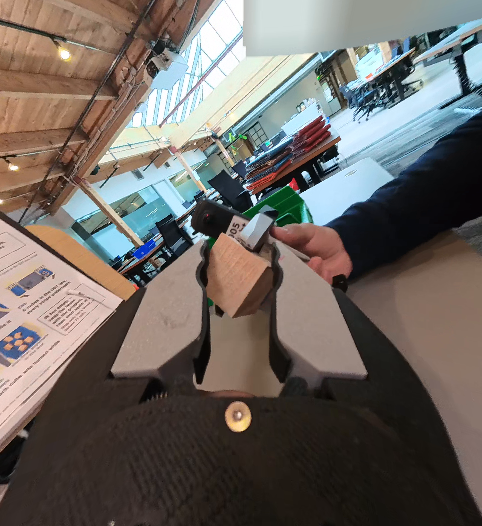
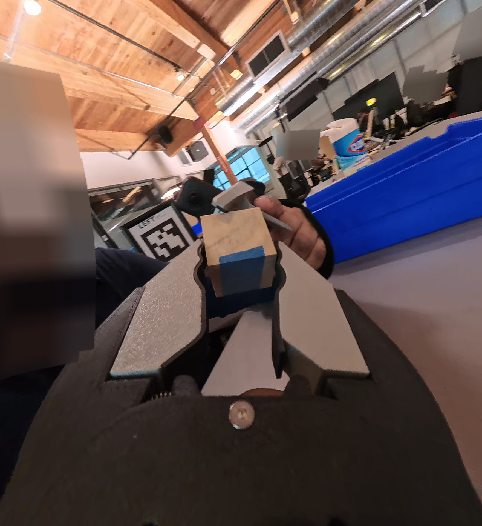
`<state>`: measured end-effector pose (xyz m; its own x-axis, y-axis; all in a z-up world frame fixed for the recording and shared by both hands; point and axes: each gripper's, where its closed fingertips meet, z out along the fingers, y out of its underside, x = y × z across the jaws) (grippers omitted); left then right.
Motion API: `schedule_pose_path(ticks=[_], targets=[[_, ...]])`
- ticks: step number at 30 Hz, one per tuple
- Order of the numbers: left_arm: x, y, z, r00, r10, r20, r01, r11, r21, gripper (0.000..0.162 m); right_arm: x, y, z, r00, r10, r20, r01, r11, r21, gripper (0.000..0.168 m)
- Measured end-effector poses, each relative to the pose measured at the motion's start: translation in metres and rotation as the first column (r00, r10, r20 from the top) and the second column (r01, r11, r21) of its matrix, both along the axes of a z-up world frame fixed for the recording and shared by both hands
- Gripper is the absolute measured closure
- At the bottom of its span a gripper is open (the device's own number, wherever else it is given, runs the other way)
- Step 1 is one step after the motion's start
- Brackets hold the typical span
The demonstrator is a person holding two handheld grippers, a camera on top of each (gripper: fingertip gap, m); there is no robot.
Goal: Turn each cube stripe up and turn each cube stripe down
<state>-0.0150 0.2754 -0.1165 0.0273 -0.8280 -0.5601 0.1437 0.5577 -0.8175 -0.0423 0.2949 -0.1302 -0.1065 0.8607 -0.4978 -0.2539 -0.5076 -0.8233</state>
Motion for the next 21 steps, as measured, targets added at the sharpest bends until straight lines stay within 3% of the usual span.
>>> schedule_pose_path(ticks=[5,11,21], targets=[[-0.001,0.018,-0.019,0.992,0.096,-0.084,-0.091,0.994,0.061,0.12,0.001,0.017,-0.019,0.987,-0.092,0.13,0.099,0.994,-0.044,0.124],[-0.002,0.025,-0.042,0.972,0.157,-0.175,-0.124,0.975,0.184,0.124,0.002,0.023,-0.049,0.959,-0.057,0.278,0.107,0.98,-0.168,0.124],[-0.006,0.025,-0.051,0.961,0.177,-0.211,-0.124,0.962,0.245,0.124,0.003,0.024,-0.059,0.946,-0.041,0.321,0.117,0.968,-0.22,0.125]])
